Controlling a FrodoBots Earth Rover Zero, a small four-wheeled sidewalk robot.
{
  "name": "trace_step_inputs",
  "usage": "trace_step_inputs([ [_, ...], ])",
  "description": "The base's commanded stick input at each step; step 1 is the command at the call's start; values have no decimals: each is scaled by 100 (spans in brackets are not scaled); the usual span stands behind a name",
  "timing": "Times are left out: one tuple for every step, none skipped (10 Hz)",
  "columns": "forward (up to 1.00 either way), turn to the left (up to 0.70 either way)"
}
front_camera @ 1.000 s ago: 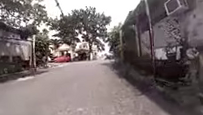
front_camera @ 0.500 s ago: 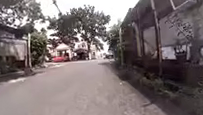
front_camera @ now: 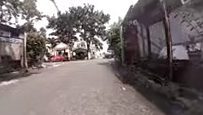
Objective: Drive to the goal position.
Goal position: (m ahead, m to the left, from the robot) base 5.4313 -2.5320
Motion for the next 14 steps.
trace_step_inputs([
  [70, 1],
  [70, 1],
  [70, 1],
  [70, 1],
  [70, 1],
  [70, 1],
  [70, 1],
  [70, 1],
  [70, 1],
  [70, 1],
  [70, 1],
  [70, 1],
  [70, 1],
  [70, 1],
])
